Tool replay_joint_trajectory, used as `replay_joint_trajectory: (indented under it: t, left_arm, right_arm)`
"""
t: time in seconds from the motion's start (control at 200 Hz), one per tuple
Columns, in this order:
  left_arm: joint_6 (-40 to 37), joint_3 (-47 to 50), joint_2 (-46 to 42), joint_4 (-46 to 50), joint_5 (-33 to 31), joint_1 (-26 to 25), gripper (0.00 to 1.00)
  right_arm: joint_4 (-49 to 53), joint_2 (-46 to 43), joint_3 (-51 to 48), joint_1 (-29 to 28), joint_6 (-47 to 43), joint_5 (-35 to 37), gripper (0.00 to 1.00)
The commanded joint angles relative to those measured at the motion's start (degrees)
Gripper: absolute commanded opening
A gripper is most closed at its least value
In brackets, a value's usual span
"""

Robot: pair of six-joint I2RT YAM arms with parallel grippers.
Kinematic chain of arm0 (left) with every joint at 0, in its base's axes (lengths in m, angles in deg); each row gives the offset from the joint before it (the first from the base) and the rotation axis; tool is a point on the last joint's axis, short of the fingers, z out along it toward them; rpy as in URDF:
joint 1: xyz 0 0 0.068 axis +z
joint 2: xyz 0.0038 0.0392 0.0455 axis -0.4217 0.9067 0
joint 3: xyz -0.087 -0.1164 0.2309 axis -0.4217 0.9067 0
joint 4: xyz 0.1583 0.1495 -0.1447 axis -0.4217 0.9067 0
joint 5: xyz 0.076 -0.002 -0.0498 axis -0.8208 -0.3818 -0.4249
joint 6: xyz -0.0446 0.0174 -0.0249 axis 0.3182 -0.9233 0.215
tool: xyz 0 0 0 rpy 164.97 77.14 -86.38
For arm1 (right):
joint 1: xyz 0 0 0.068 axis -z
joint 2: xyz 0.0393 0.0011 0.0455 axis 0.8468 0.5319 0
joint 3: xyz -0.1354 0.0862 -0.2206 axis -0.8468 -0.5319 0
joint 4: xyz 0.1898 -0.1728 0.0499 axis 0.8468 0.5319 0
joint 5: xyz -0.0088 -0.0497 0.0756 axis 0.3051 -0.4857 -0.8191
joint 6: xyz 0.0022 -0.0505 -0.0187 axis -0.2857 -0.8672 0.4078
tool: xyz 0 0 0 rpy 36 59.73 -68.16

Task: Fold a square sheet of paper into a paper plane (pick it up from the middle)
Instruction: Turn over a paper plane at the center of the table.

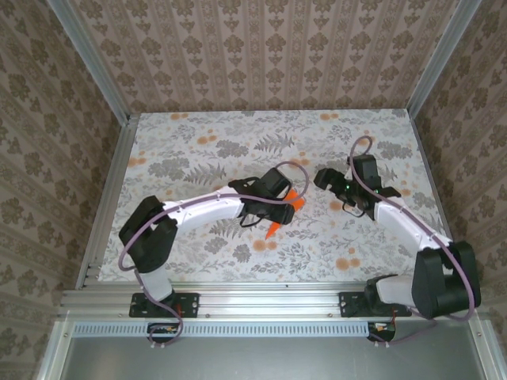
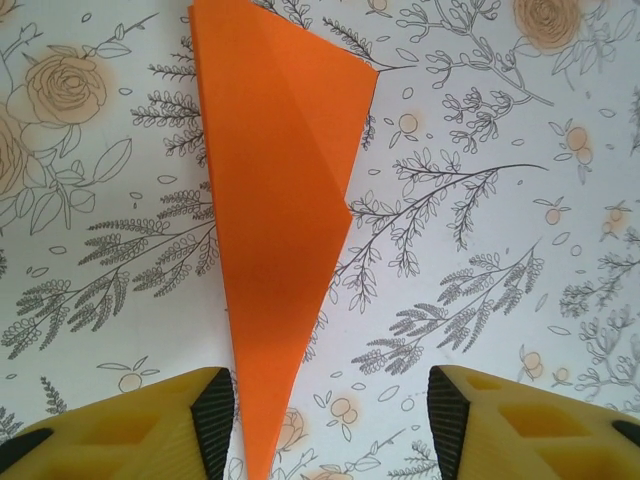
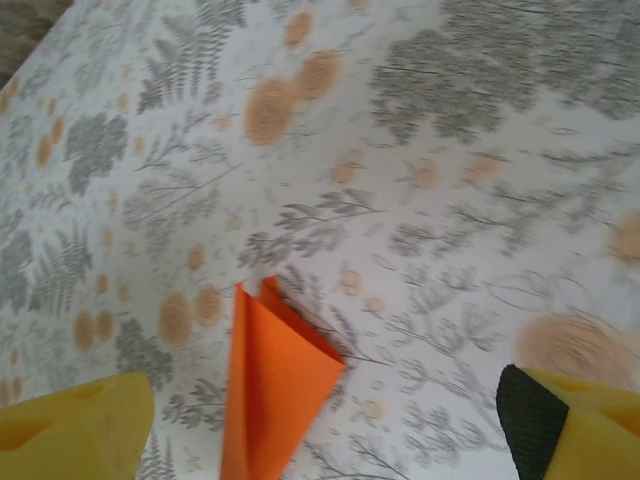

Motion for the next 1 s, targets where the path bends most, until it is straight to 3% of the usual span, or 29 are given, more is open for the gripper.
replay_joint_trajectory:
  t: [0.0, 0.415, 0.54, 0.78, 0.995]
  left_arm:
    - [-3.0, -3.5, 4.5, 6.1, -4.9, -0.4, 0.57]
    - [-4.2, -13.5, 16.0, 10.3, -5.9, -0.2, 0.58]
    - [-3.1, -12.6, 15.0, 9.7, -5.8, 0.7, 0.45]
    - [0.7, -7.1, 10.7, 2.4, 3.3, 5.3, 0.18]
    - [7.6, 2.0, 7.2, -10.9, 16.3, 11.3, 0.12]
  right_arm:
    - [1.7, -4.3, -3.4, 1.6, 2.9, 4.7, 0.94]
    - [-0.8, -5.2, -7.5, 3.7, 4.9, 1.2, 0.94]
    - [-1.8, -4.1, -7.5, 3.8, 5.1, 0.3, 0.94]
    - [-4.4, -0.5, -7.3, 3.9, 6.1, -3.1, 0.92]
    - [-6.0, 1.1, -7.2, 3.3, 6.3, -7.0, 0.88]
